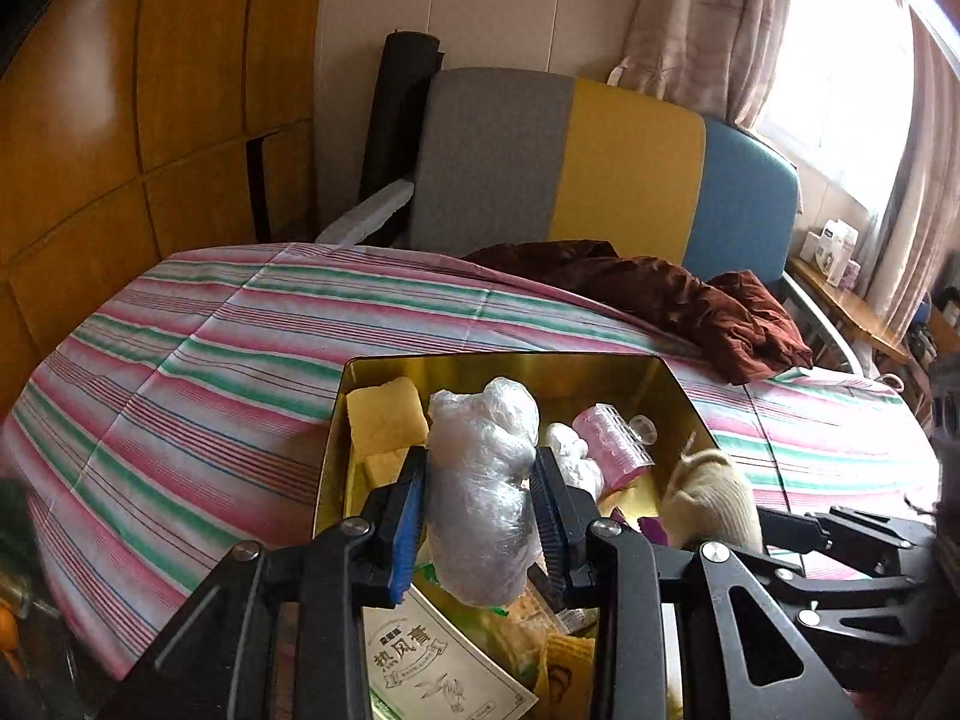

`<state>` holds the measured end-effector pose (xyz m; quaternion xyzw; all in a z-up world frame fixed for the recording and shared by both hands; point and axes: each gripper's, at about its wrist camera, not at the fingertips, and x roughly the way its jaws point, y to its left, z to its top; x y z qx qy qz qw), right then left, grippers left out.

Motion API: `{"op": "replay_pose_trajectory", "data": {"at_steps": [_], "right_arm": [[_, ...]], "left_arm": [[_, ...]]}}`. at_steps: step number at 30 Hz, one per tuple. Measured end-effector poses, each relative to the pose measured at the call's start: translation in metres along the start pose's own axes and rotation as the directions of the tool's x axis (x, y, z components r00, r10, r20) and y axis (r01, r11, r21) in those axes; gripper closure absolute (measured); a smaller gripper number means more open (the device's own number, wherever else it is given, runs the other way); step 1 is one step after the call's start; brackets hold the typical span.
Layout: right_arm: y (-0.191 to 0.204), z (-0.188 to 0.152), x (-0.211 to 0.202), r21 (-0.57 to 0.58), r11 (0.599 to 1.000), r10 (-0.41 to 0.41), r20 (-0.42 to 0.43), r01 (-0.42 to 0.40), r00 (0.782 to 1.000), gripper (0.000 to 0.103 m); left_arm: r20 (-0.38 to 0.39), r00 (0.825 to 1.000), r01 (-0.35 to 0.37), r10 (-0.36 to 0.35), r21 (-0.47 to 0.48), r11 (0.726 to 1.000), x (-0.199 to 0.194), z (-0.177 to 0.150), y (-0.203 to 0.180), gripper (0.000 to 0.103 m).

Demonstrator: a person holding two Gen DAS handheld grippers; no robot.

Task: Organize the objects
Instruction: 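Carry the beige glove and white bag over the gold tin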

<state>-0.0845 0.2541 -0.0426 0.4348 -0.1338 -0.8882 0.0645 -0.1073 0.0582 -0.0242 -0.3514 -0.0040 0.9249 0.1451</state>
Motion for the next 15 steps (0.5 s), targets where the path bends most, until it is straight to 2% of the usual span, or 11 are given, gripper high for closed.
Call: {"op": "replay_pose_trajectory", "data": {"at_steps": [12,15], "right_arm": [[-0.001,0.002,0.016,0.021,0.999,0.040,-0.003,-0.040,0.999,0.048],[-0.001,0.002,0.011,0.023,0.999,0.038,0.012,-0.039,0.999,0.048]], "left_arm": [[-0.028,0.999,-0.027,0.027,0.004,1.000,0.009,-0.012,-0.003,0.065],[-0.016,0.999,-0.033,0.033,0.001,0.999,0.005,-0.013,-0.004,0.058]]}}
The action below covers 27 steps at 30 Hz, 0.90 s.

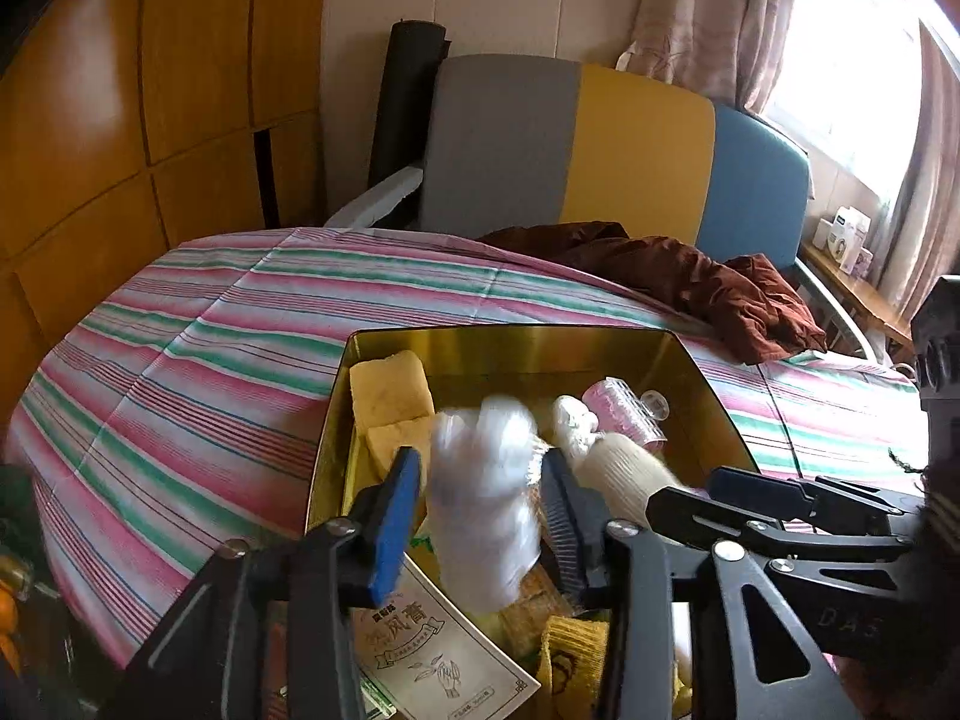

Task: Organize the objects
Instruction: 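Carry the beige glove and white bag over the gold tin, then open both tools to drop the glove and bag into the tin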

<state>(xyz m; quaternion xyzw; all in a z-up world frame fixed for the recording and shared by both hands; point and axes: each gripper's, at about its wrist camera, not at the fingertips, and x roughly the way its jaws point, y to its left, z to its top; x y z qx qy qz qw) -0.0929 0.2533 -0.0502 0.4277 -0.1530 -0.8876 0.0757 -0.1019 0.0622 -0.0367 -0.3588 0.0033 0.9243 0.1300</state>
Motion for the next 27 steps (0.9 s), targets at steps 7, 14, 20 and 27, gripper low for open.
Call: {"op": "replay_pose_trajectory", "data": {"at_steps": [7,14,20,27], "right_arm": [[-0.002,-0.005,-0.016,0.008,0.999,-0.033,0.030,0.032,0.999,0.048],[-0.005,-0.014,-0.030,0.015,0.995,-0.096,0.075,0.095,0.993,0.040],[-0.001,-0.022,-0.043,-0.021,0.981,-0.188,0.127,0.192,0.974,0.038],[0.004,-0.038,-0.055,-0.041,0.958,-0.274,0.170,0.284,0.947,0.038]], "left_arm": [[0.037,0.999,-0.006,0.005,0.012,1.000,-0.015,0.001,-0.002,0.056],[0.056,0.998,-0.007,0.006,0.020,1.000,-0.027,-0.002,-0.004,0.050],[0.066,0.998,-0.015,0.014,0.018,1.000,-0.038,-0.009,-0.006,0.041],[0.079,0.996,-0.047,0.045,0.020,0.999,-0.051,-0.020,-0.007,0.021]]}}
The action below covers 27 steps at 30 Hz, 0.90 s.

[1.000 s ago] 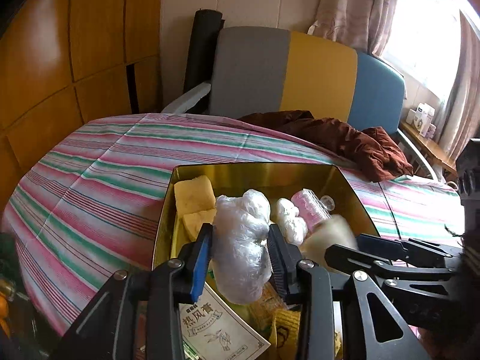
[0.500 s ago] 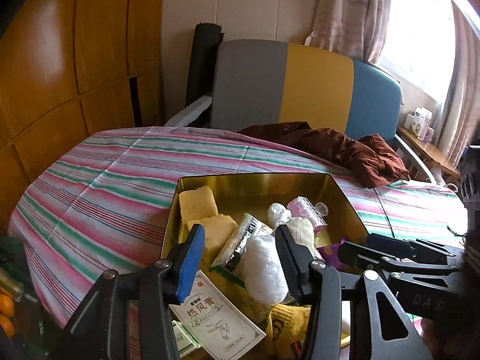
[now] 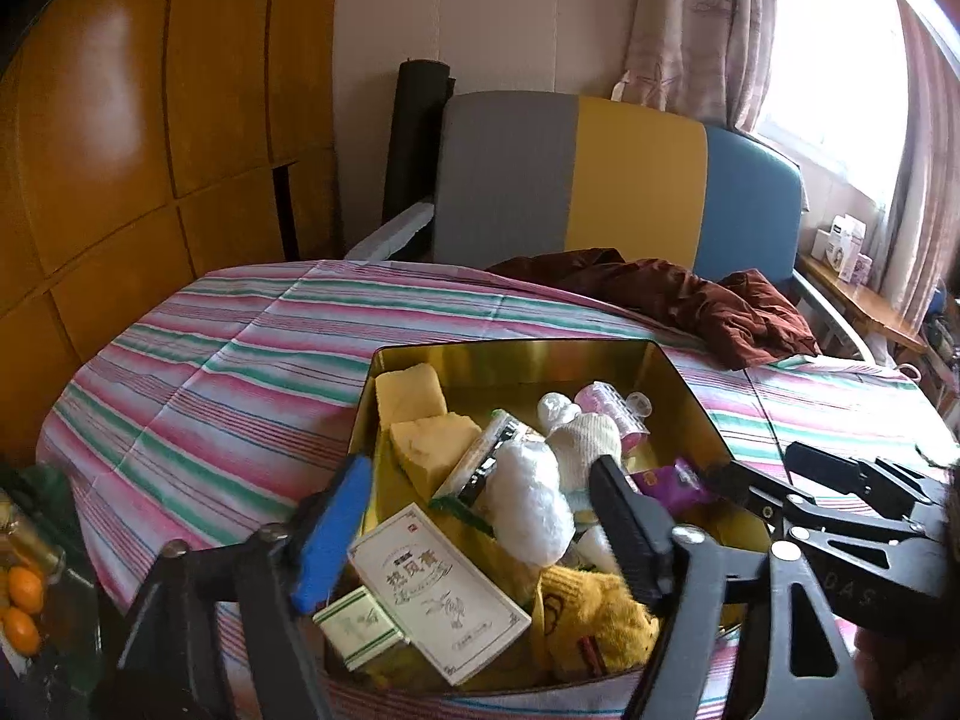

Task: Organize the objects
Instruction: 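Open both tools to drop the glove and bag into the tin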

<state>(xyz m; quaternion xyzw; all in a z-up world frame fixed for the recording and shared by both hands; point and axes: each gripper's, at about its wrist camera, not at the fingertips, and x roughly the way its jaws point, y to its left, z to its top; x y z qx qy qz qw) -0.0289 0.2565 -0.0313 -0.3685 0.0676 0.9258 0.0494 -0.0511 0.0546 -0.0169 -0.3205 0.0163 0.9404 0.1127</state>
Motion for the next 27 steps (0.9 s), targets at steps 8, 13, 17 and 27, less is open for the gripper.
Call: {"op": "replay_pose_trajectory", "data": {"at_steps": [8,13,17,27], "right_arm": [[0.005,-0.021,-0.008,-0.029,0.999,-0.018,0.000,0.018,1.000,0.038],[0.007,-0.025,-0.010,-0.033,0.999,-0.015,-0.006,0.015,1.000,0.038],[0.006,-0.027,-0.011,-0.032,0.999,-0.016,-0.007,0.016,1.000,0.038],[0.003,-0.027,-0.014,-0.011,1.000,-0.017,0.003,0.017,1.000,0.038]], "left_arm": [[0.007,0.998,-0.061,0.061,-0.009,0.998,-0.015,-0.014,-0.001,0.000],[0.001,0.989,-0.145,0.145,0.020,0.989,-0.017,-0.020,-0.008,0.000],[-0.005,0.991,-0.131,0.131,-0.004,0.991,-0.018,-0.023,-0.005,0.000],[0.011,0.993,-0.119,0.119,-0.013,0.993,-0.025,-0.026,-0.004,0.008]]}}
